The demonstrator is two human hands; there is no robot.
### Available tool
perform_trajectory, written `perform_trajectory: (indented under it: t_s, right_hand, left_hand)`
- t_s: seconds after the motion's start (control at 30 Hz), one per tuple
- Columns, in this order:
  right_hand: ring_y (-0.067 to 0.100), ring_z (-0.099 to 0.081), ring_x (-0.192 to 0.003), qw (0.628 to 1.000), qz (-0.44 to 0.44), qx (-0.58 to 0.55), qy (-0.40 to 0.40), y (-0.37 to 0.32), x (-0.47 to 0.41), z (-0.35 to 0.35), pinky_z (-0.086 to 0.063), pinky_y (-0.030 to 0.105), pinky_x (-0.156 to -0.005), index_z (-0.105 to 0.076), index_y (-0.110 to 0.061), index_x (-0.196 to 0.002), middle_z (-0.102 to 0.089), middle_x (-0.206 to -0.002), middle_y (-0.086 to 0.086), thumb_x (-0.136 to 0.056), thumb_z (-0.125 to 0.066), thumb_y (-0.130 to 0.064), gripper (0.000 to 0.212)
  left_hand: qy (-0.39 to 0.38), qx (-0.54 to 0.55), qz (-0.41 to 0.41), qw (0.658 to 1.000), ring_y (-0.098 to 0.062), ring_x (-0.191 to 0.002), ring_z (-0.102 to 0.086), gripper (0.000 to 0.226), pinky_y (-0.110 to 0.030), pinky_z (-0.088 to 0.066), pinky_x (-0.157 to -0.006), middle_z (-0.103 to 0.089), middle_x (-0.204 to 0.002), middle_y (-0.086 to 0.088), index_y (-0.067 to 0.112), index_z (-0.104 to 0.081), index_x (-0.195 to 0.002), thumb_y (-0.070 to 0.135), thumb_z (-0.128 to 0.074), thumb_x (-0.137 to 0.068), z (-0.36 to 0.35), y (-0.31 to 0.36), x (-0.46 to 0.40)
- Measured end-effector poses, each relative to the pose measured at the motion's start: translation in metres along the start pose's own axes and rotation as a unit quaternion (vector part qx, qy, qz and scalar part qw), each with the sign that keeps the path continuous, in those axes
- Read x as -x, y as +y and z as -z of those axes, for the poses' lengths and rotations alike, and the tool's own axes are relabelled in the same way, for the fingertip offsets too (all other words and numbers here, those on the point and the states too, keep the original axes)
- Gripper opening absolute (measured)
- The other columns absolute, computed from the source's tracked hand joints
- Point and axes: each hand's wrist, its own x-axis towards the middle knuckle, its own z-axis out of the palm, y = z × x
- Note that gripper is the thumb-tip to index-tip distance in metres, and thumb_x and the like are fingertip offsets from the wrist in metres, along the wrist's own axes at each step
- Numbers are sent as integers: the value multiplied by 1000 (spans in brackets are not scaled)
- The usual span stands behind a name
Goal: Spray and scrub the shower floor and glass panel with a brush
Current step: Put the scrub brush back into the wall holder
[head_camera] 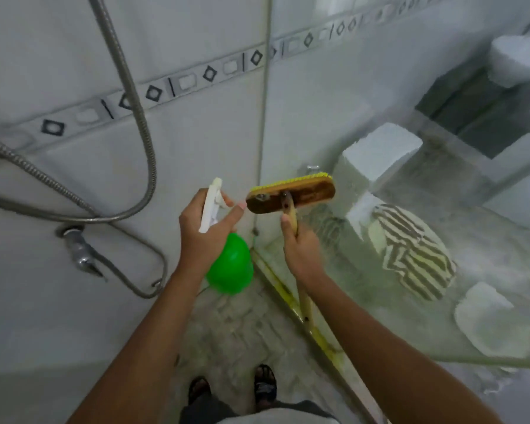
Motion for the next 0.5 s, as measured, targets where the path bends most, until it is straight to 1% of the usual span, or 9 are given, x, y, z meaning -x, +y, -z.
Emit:
perform_trajectory:
  t_s: [0.03,0.1,0.13,0.23,0.27,0.3,0.37,0.43,0.5]
  right_hand:
    - [11,-51,-57,1000,17,-14,-12,-8,6,-5,-32,28,-52,-47,-23,-70,-51,-60,-7,-99,-43,-52,42]
    - [9,-49,-54,996,51,-36,-63,-25,24,-23,-33,28,-51,-45,-22,-67,-48,-57,-7,-98,-46,-52,43]
    - [9,-47,-53,993,62,-42,-90,-31,35,-33,-33,29,-51,-45,-21,-66,-46,-56,-7,-98,-47,-52,44]
    - [13,-47,-51,973,93,-66,-200,-57,85,-72,-38,34,-49,-45,-19,-66,-47,-55,-4,-96,-47,-56,48]
    - [12,-48,-50,965,99,-79,-228,-65,101,-81,-39,32,-48,-45,-20,-64,-48,-54,-4,-96,-47,-57,49]
    - [10,-47,-49,954,111,-83,-267,-73,122,-93,-39,28,-48,-45,-23,-63,-49,-53,-6,-96,-47,-56,47]
    - [8,-45,-47,921,141,-72,-356,-85,173,-113,-37,25,-48,-46,-25,-64,-47,-53,-8,-96,-46,-57,46]
    - [12,-41,-46,883,162,-68,-435,-90,229,-127,-35,27,-48,-45,-25,-66,-43,-54,-4,-90,-44,-69,50]
    - [14,-39,-43,854,161,-71,-490,-93,276,-132,-33,29,-46,-45,-25,-67,-40,-53,-1,-86,-43,-74,53]
  left_hand:
    - [19,-7,-9,1000,-34,-85,-70,29,-63,-62,-70,-70,-87,1,21,-66,-89,44,-83,-84,12,3,9]
    - [79,-26,-17,996,-32,-88,-70,31,-62,-61,-74,-71,-89,1,19,-68,-92,46,-83,-84,45,13,34]
    - [107,-33,-17,994,-30,-88,-70,32,-59,-62,-75,-73,-90,0,18,-69,-93,45,-83,-84,60,16,46]
    - [219,-56,-28,974,-20,-80,-70,30,-38,-59,-73,-74,-88,-6,9,-69,-93,35,-82,-84,119,31,98]
    - [245,-70,-31,967,-20,-79,-69,28,-36,-58,-72,-73,-87,-6,8,-69,-93,31,-81,-85,135,37,113]
    - [274,-85,-30,957,-20,-80,-69,25,-37,-60,-73,-72,-87,-5,8,-69,-94,28,-80,-86,153,41,134]
    - [335,-95,-20,937,-24,-84,-71,20,-49,-64,-74,-71,-88,-4,9,-70,-95,25,-81,-88,185,49,187]
    - [405,-106,-7,908,-29,-85,-72,20,-57,-63,-72,-71,-89,-4,13,-70,-94,28,-81,-88,212,59,249]
    - [461,-125,8,878,-31,-84,-72,21,-58,-61,-71,-71,-88,-3,16,-71,-93,33,-81,-87,228,68,306]
